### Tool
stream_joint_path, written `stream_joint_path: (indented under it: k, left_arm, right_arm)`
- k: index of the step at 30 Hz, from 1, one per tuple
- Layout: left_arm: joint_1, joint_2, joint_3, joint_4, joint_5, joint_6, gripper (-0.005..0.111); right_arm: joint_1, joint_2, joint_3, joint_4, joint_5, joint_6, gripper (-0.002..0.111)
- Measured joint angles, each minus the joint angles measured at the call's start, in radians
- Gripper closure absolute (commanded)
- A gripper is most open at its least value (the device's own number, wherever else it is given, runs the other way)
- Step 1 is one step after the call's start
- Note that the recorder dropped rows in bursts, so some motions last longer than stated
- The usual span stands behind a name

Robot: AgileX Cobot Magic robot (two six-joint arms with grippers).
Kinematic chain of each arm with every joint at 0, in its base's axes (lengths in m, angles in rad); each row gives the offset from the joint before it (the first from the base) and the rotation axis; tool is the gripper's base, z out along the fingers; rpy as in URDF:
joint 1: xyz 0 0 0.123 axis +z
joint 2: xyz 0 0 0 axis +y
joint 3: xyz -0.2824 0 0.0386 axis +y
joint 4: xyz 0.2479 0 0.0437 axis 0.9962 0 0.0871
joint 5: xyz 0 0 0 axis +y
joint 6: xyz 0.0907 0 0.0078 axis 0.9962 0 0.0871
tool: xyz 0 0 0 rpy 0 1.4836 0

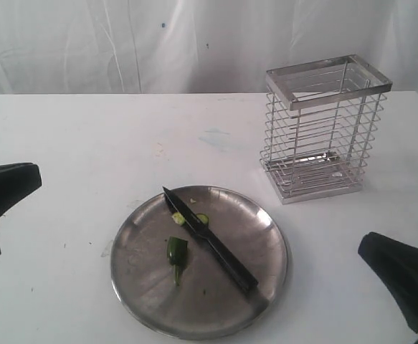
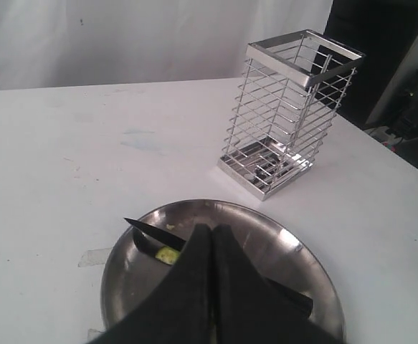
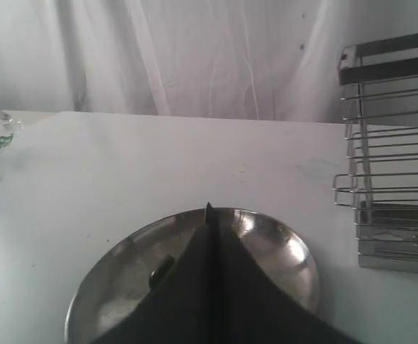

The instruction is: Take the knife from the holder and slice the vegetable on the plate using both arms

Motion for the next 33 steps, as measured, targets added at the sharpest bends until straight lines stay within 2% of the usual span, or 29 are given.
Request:
stream_joint_path:
  k: [3, 6, 9, 10, 12, 21, 33]
  left_arm:
    - [0.0, 0.0, 0.0, 0.0, 0.0, 0.002, 0.107]
    - [0.0, 0.0, 0.0, 0.0, 0.0, 0.002, 0.107]
    - [0.0, 0.0, 0.0, 0.0, 0.0, 0.002, 0.107]
    - [0.0, 0.0, 0.0, 0.0, 0.0, 0.002, 0.107]
    - [0.0, -0.006, 0.0, 0.0, -0.004, 0.002, 0.107]
    - [0.0, -0.008, 0.0, 0.0, -0.013, 0.002, 0.107]
    - [0.0, -0.01, 0.0, 0.0, -0.014, 0.002, 0.107]
  right_arm:
    - [-0.124, -0.039, 0.0, -0.103, 0.097, 0.094, 0.108]
    - [-0.244, -0.156, 0.001, -0.19, 0.271, 0.154, 0.108]
    - [-0.383, -0.356, 0.001, -0.207, 0.469, 0.165, 0.108]
    - [-0.443, -0.395, 0.001, -0.216, 0.528, 0.167, 0.108]
    - [-0.499, -0.404, 0.001, -0.222, 0.597, 0.167, 0.108]
    - [-0.605, -0.406, 0.001, -0.225, 0.631, 0.167, 0.108]
    - [-0.609, -0.406, 0.001, -0.225, 0.633, 0.167, 0.108]
